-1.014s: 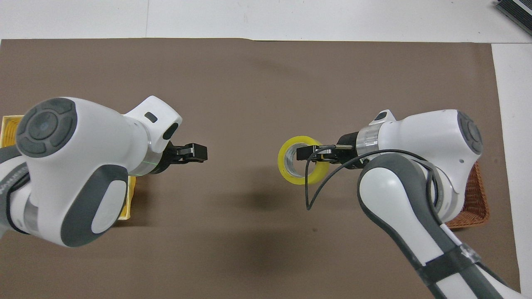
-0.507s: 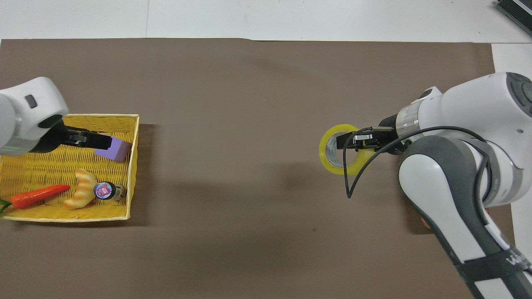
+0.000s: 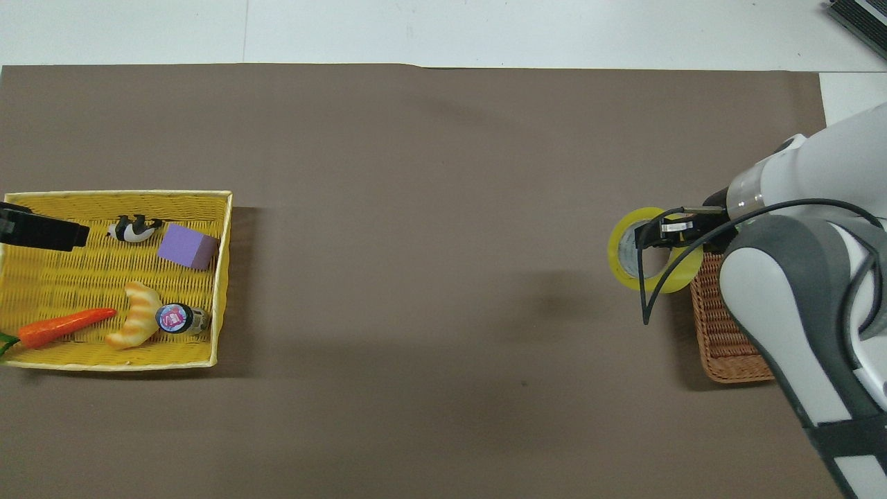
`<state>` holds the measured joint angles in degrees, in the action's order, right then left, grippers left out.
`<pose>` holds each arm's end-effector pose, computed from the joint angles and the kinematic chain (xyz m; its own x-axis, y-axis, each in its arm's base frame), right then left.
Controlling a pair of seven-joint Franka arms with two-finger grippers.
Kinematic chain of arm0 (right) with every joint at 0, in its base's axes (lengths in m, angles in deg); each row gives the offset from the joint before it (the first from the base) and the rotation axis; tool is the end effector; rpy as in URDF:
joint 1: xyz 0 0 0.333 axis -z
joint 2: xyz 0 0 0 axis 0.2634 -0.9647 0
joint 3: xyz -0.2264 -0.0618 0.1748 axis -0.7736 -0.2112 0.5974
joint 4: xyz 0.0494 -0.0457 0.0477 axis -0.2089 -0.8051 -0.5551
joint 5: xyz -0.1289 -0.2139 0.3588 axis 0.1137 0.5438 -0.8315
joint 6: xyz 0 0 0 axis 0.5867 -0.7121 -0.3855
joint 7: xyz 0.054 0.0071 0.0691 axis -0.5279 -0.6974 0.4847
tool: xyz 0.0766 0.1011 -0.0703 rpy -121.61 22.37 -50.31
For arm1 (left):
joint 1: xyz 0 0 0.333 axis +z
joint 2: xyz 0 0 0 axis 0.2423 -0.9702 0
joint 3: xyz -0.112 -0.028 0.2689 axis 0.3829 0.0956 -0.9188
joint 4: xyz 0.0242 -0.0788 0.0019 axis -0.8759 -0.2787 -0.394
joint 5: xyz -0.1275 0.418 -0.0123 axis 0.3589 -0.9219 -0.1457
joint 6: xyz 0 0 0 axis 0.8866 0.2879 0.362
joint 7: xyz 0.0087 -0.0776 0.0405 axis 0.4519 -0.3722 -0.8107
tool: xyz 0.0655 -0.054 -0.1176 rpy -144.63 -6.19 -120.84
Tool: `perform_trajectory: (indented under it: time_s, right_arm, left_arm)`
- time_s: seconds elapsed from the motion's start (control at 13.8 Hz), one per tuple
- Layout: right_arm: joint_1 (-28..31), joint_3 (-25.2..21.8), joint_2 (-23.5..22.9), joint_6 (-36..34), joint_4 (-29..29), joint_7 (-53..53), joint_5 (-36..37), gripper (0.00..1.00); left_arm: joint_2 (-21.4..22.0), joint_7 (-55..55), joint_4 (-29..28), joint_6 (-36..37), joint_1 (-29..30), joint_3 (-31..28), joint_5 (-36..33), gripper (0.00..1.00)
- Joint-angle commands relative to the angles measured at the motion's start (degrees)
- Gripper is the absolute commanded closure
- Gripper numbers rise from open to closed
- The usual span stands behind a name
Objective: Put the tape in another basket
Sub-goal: 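Carry the tape to the wicker basket while the left gripper withdraws, then lower the tape into the wicker basket and open the right gripper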
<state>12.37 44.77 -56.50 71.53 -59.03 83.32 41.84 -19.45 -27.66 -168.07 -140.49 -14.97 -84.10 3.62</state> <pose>0.6090 0.0546 0.4180 0.9946 -0.0700 -0.0772 -0.0776 -0.9919 -0.1008 0.5802 -0.0406 0.6132 0.9528 -0.2934 0.0776 -0.2948 -0.9555 0.0072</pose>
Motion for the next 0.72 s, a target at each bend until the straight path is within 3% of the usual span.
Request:
perform_trajectory:
  time_s: [0.0,0.65]
  right_arm:
    - [5.08,0.79,1.69,-1.32,-1.44,0.77,3.66,1.0]
    - [16.16,0.79,-0.32,8.42,-13.31,9.03,12.1,1.0]
  left_arm:
    - [-3.53,0.79,5.48,4.5,0.86,0.59,-1.0,0.0]
    - [-2.3,-0.09,3.99,3.98,0.77,0.68,-1.09,0.0]
